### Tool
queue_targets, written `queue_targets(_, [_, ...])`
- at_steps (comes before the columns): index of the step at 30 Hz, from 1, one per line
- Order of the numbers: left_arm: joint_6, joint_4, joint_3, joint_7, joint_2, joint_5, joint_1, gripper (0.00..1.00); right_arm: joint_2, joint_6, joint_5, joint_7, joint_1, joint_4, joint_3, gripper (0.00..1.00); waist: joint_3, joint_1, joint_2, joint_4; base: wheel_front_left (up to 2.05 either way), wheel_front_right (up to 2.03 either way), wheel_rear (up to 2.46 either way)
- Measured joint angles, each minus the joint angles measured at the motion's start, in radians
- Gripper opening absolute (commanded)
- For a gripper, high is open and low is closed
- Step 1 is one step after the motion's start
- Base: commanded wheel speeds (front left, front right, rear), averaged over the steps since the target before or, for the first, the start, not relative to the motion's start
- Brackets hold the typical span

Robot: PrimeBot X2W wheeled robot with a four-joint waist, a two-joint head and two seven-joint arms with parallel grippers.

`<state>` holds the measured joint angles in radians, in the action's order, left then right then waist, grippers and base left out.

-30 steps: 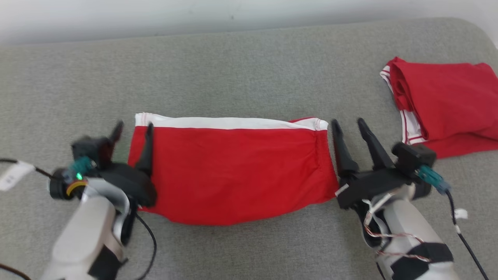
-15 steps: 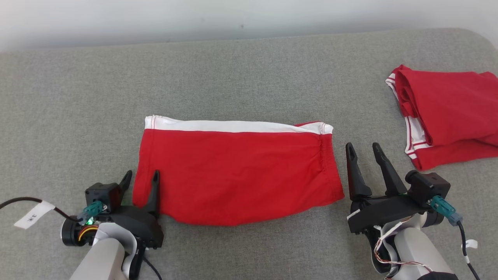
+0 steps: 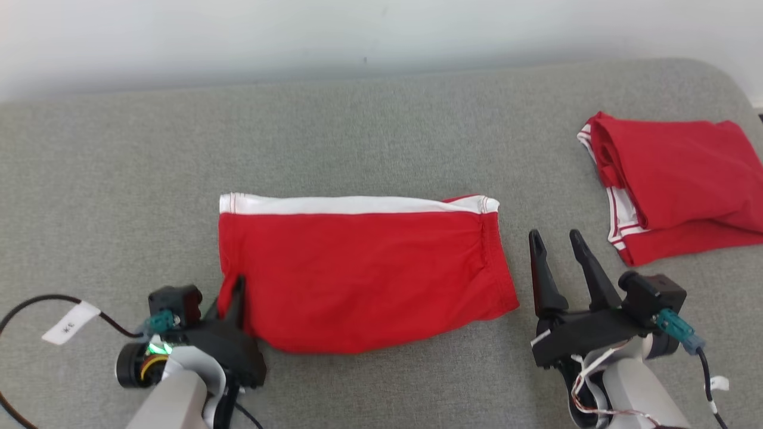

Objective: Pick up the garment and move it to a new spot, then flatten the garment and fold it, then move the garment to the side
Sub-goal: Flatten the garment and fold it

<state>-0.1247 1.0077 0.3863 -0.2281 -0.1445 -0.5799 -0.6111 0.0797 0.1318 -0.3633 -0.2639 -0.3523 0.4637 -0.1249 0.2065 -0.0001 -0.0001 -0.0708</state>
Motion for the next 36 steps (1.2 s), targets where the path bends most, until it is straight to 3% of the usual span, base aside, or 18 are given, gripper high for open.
queue_targets(16, [-0.006, -0.035, 0.050, -0.022, -0.004, -0.044, 0.131, 0.00, -0.006, 0.000, -0.003, 0.000, 0.110, 0.023, 0.028, 1.00, -0.140, -0.0001, 0.0001, 0.041, 0.00, 0.00, 0.00])
queue_targets(17, [-0.006, -0.039, 0.051, -0.023, -0.005, -0.044, 0.138, 0.07, -0.005, 0.000, -0.003, 0.000, 0.111, 0.026, 0.026, 1.00, -0.144, -0.0001, 0.0000, 0.044, 0.00, 0.00, 0.00])
queue_targets(18, [-0.006, -0.045, 0.050, -0.026, -0.005, -0.043, 0.142, 0.48, -0.005, 0.000, -0.004, 0.000, 0.111, 0.027, 0.025, 1.00, -0.148, 0.0000, 0.0001, 0.045, 0.00, 0.00, 0.00])
queue_targets(19, [-0.006, -0.053, 0.050, -0.027, -0.007, -0.035, 0.142, 1.00, -0.004, 0.000, -0.005, 0.000, 0.112, 0.028, 0.023, 1.00, -0.151, 0.0000, 0.0000, 0.045, 0.00, 0.00, 0.00])
queue_targets(26, [0.042, -0.238, -0.038, -0.032, -0.037, 0.030, 0.205, 1.00, 0.003, 0.000, -0.004, 0.000, 0.129, 0.001, 0.030, 1.00, -0.173, 0.0000, 0.0001, 0.045, 0.00, 0.00, 0.00])
queue_targets(36, [0.146, -0.573, -0.167, -0.034, -0.089, 0.239, 0.402, 1.00, 0.023, 0.000, 0.023, 0.000, 0.191, -0.112, 0.098, 1.00, -0.214, 0.0000, 0.0001, 0.062, 0.00, 0.00, 0.00])
